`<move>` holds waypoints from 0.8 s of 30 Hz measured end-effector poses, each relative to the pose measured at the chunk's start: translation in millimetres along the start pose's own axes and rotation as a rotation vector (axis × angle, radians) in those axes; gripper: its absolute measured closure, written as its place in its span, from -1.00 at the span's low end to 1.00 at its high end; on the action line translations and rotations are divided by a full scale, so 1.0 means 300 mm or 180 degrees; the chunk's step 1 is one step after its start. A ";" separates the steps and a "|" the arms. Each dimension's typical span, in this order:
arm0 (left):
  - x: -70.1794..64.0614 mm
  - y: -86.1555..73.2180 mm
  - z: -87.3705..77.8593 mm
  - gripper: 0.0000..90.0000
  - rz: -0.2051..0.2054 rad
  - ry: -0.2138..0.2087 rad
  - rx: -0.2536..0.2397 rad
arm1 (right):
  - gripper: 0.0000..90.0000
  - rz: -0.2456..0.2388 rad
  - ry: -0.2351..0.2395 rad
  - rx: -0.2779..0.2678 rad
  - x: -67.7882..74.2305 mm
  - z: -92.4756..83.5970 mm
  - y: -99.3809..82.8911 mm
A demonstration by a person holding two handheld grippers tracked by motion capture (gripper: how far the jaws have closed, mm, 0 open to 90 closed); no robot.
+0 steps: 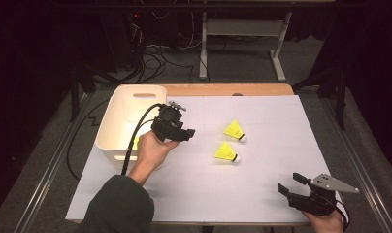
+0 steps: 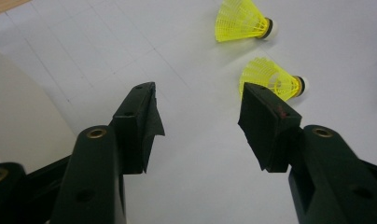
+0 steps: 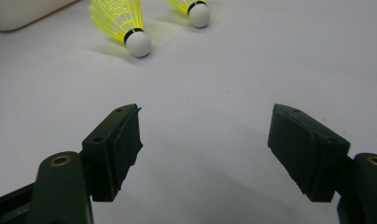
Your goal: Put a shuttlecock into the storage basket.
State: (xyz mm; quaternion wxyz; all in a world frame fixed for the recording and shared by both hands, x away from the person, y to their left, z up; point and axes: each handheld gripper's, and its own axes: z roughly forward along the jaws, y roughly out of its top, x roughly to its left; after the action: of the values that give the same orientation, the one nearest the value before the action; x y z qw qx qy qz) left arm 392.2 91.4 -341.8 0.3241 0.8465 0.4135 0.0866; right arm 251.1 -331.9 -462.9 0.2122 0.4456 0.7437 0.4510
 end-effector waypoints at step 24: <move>-0.028 -0.030 0.047 0.03 0.0027 -0.0070 0.0070 | -0.42 0.0018 0.0005 0.0005 -0.001 0.001 0.000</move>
State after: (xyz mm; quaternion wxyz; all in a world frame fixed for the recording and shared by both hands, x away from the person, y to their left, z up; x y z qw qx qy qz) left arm 387.0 82.2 -357.3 0.3190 0.8526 0.4072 0.0741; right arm 251.2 -332.0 -463.1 0.2101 0.4474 0.7429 0.4513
